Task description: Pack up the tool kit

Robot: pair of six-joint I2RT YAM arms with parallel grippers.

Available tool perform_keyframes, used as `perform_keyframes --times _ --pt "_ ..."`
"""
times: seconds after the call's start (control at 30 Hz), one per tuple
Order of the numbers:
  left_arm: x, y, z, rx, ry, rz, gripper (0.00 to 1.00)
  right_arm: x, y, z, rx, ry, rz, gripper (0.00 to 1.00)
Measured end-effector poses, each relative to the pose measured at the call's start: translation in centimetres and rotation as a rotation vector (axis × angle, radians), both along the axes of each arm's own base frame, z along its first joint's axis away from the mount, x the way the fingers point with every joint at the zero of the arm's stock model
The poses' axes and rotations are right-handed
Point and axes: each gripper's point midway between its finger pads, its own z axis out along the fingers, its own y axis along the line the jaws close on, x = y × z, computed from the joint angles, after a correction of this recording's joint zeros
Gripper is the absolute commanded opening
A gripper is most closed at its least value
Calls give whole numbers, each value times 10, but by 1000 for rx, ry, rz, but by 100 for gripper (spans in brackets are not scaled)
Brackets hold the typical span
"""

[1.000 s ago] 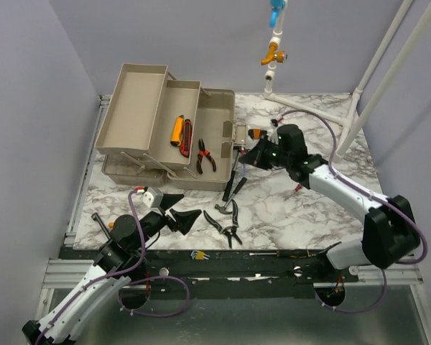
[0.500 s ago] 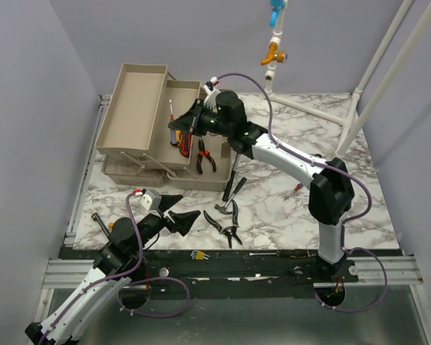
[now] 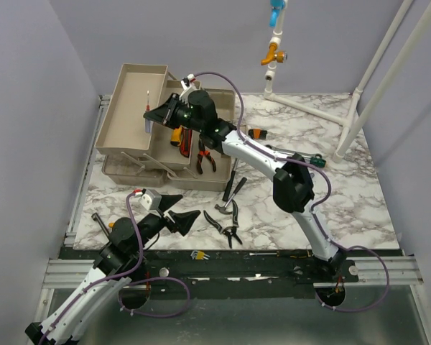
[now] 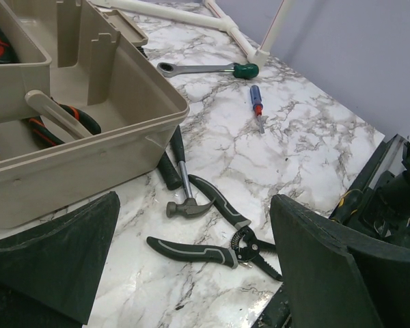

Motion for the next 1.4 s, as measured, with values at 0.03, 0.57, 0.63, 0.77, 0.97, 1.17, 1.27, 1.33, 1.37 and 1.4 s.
perform_keyframes --times 0.03,0.57,0.63,0.77,0.97,1.17,1.27,1.33,1.37,1.4 --pt "0 0 0 0 0 0 94 1 2 -2 1 -2 -5 9" --pt "0 0 0 0 -1 0 94 6 -1 -5 -39 -53 -91 54" --pt "0 0 0 0 0 0 94 0 -16 -4 -78 -62 -118 54" --pt "0 0 -1 4 5 0 94 -14 -61 7 -158 -100 -210 56" --pt "1 -1 -4 12 16 0 94 -33 -162 23 -298 -167 -467 59" --pt "2 -1 -8 22 29 0 94 -50 -271 -21 -578 -124 -763 57" --pt "2 -2 -10 28 36 0 95 -65 -315 -58 -752 -71 -846 56" --pt "3 -2 -10 28 36 0 94 -75 -346 -86 -860 -19 -884 56" --pt "3 -2 -9 27 34 0 94 -81 -362 -99 -901 10 -898 56" --pt "3 -2 -9 25 32 -1 94 -85 -380 -113 -940 45 -922 56"
